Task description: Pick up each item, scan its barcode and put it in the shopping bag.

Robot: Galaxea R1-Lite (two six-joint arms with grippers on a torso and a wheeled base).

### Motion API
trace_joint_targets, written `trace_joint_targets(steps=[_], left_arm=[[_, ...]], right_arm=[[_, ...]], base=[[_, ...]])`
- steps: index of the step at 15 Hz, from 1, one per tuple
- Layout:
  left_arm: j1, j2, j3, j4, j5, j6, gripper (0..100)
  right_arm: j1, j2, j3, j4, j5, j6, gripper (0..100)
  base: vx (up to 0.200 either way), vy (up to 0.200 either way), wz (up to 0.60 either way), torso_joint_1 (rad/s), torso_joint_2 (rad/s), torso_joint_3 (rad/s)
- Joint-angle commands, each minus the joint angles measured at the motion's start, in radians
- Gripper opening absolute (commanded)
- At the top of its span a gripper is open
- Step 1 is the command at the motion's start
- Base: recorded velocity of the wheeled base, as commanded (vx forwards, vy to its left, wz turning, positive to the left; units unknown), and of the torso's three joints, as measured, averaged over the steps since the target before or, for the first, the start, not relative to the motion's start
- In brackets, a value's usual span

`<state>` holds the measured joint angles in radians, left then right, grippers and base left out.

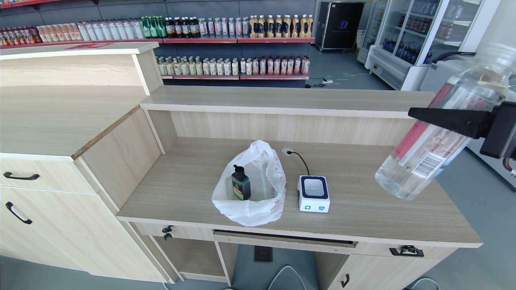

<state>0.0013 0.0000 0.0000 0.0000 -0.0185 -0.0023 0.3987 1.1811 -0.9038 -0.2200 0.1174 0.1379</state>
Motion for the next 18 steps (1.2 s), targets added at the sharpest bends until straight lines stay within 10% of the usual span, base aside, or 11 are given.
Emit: trace_joint_targets(steps=[1,8,18], left_arm=[[0.000,0.002,0.000,0.000,0.000,-0.001,100],[0.000,0.002,0.000,0.000,0.002,-0.001,100],[0.000,0.002,0.000,0.000,0.000,-0.001,100]], right_arm=[[-0.124,0.146,0.054,-0.088,-0.024,-0.161,0],[-0.339,0.344,0.306,-0.541,-0.082,-0.784,0],[-0.353,0.684,0.335,-1.153,0.036,-1.054,0]], base=[[0.000,0.000,0.00,0.000,0.00,0.000],[0.000,0.000,0.00,0.000,0.00,0.000],[0.000,0.000,0.18,0.001,0.00,0.000]])
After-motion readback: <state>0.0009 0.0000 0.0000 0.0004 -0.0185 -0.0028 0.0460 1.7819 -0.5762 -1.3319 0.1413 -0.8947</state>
